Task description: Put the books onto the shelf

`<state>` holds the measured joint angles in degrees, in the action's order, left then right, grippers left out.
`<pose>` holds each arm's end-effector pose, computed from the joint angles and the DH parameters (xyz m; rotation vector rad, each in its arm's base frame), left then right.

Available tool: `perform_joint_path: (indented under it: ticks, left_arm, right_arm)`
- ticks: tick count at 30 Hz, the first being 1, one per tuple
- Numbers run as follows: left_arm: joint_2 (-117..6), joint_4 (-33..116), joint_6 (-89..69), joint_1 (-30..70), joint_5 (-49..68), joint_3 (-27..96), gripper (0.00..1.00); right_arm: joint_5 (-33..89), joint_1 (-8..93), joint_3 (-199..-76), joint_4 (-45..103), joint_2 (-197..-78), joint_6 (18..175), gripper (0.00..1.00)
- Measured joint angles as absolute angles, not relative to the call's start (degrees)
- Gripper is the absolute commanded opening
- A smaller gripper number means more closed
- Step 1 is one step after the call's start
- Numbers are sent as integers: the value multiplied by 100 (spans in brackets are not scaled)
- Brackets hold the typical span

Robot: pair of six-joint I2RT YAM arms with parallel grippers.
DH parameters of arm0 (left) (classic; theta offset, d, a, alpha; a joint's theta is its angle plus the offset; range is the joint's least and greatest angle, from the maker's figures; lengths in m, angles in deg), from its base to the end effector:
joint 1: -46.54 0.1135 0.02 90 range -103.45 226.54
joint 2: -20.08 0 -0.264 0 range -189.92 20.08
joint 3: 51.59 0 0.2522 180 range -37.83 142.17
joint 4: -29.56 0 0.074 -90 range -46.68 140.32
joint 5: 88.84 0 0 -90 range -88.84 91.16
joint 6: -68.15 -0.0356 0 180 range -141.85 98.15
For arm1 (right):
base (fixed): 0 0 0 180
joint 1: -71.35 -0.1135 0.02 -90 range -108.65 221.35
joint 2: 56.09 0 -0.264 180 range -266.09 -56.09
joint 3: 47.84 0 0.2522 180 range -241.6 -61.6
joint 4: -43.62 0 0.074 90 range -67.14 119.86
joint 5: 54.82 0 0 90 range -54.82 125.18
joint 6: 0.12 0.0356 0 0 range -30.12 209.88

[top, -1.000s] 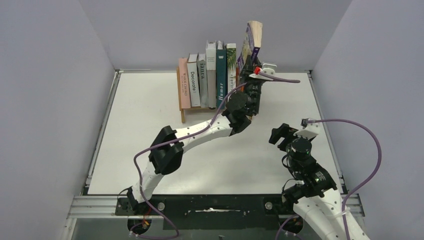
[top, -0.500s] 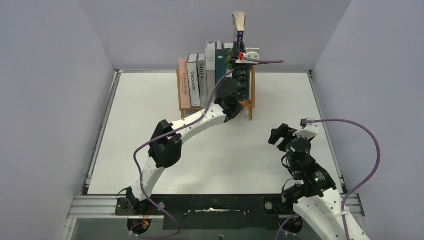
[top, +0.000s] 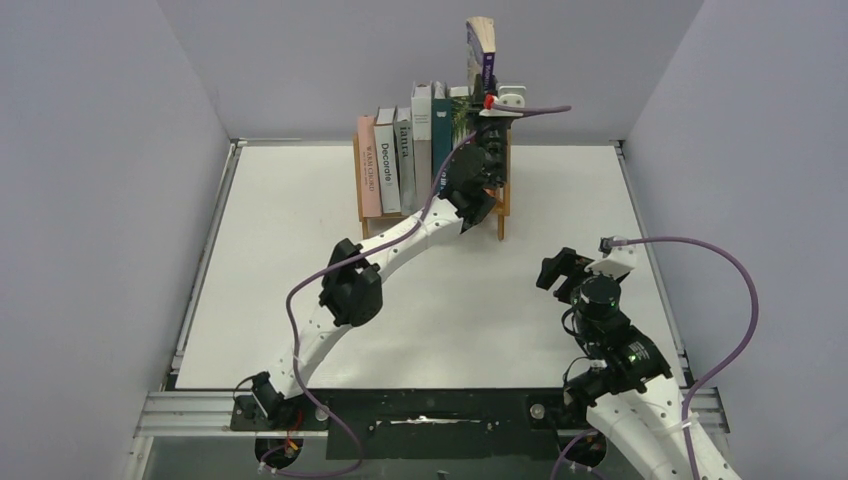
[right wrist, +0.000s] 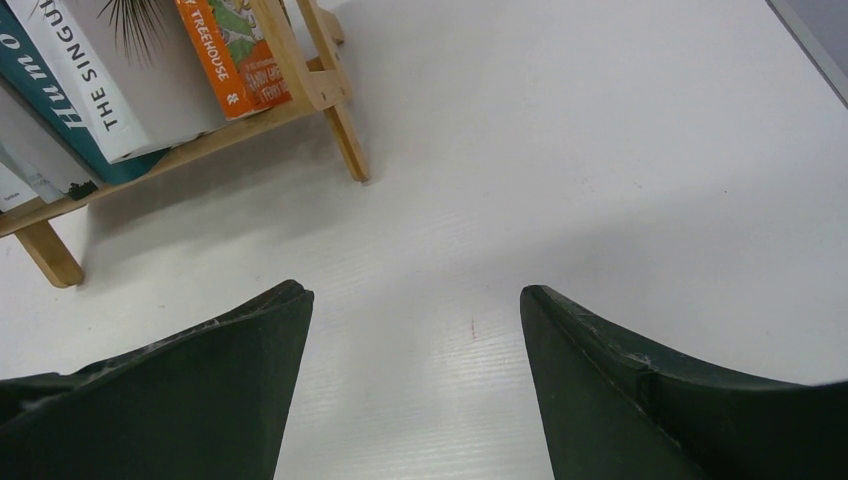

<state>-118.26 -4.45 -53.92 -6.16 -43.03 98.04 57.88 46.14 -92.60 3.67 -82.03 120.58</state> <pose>0.3437 -0.4102 0.4091 -0.0407 1.0352 -0.0266 0.1153 0.0391 0.2718 0.3524 1.8867 0.2740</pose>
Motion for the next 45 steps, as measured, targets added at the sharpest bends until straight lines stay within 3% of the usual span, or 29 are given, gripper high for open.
perform_joint_path:
  ticks: [20,34,45]
  left_arm:
    - [-12436,-834,-5554,-511,-4372,10025,0]
    - [-12436,-875,-5353,-540,-4792,9140,0]
    - [-12373,676,-4481,-645,-5406,9177,0]
  right_arm:
    - [5790,4614,-9245,367,-8225,12058,78]
    - [5790,4576,-9243,367,-8225,12060,78]
    - [5790,4576,-9243,367,-8216,12060,78]
